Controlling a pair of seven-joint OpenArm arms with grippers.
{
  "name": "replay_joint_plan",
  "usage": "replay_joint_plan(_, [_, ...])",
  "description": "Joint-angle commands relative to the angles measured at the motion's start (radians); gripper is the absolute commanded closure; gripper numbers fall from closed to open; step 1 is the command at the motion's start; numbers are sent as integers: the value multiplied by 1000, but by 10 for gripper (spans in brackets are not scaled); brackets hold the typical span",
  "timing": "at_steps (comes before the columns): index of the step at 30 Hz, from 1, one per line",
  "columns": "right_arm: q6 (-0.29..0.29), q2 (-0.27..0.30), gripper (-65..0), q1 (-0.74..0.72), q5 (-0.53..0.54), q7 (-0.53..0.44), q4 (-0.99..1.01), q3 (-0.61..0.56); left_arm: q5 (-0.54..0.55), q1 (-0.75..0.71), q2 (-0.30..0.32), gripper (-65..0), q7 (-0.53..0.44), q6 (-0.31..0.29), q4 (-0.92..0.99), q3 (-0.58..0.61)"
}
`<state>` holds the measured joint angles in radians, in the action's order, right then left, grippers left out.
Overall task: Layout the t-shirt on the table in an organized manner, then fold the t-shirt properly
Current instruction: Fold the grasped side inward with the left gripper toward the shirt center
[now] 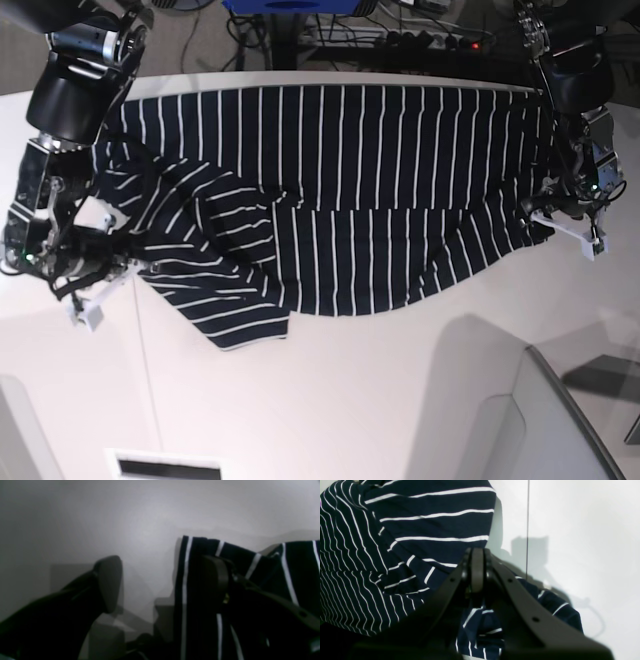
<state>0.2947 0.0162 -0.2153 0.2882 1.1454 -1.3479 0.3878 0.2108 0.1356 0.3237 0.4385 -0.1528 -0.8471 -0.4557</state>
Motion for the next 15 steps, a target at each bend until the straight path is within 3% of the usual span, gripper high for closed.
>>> replay_joint_plan(1, [1, 8, 0, -23, 12, -11, -15, -2, -4, 3, 10, -454, 41, 8, -21, -2])
replay_joint_plan(8, [1, 8, 0, -23, 12, -11, -15, -3, -4, -31, 13, -454, 107, 8, -176, -13])
replay_joint_plan(15, [1, 11, 0, -25, 12, -11, -15, -3, 22, -31, 10, -454, 110, 8, -226, -13])
